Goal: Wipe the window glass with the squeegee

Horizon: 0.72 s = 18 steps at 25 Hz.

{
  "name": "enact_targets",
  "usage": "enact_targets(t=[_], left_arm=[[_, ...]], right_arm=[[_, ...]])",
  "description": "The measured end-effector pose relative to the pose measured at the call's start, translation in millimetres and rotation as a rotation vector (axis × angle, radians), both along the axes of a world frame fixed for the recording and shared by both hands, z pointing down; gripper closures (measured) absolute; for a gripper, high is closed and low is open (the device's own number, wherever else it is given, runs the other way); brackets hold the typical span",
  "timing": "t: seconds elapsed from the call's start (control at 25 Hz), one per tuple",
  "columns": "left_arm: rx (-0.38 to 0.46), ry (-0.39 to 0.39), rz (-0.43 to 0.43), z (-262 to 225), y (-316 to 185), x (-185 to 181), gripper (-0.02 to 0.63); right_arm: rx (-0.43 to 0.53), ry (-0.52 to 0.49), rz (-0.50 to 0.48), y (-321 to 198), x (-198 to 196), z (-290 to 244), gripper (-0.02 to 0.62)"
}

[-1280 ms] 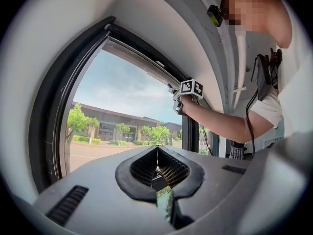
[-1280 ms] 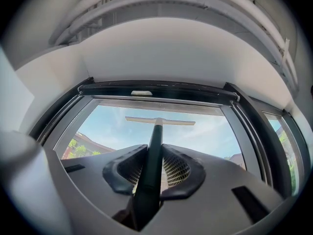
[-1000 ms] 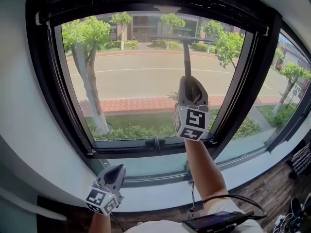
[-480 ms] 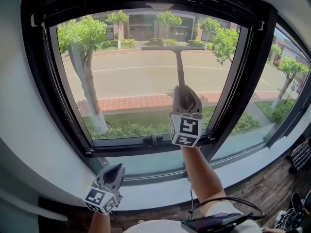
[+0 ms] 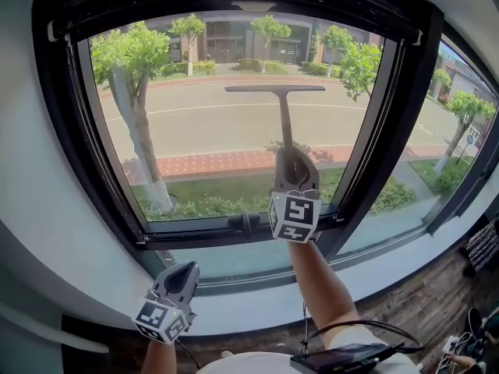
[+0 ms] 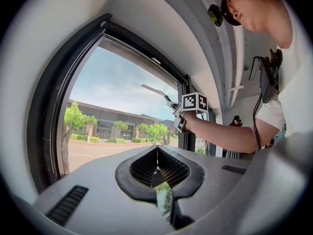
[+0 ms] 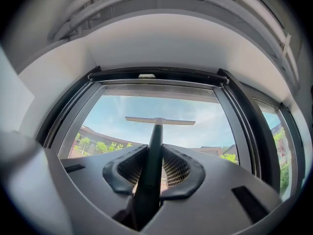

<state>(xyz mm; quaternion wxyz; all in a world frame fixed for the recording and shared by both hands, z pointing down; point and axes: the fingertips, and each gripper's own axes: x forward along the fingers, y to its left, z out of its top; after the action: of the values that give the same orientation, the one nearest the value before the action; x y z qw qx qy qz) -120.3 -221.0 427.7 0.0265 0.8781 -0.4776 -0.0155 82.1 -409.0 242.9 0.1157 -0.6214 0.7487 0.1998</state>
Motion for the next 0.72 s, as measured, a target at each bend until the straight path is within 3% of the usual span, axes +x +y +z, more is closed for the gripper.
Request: enact_targets(t=[0.72], left_arm=[[-0.025,-0.003,0.016,9.0,1.9,7.7,0.59]], right_arm=[[-0.062,0.015,-0.004,5.6,2.9,41.9,0.497]])
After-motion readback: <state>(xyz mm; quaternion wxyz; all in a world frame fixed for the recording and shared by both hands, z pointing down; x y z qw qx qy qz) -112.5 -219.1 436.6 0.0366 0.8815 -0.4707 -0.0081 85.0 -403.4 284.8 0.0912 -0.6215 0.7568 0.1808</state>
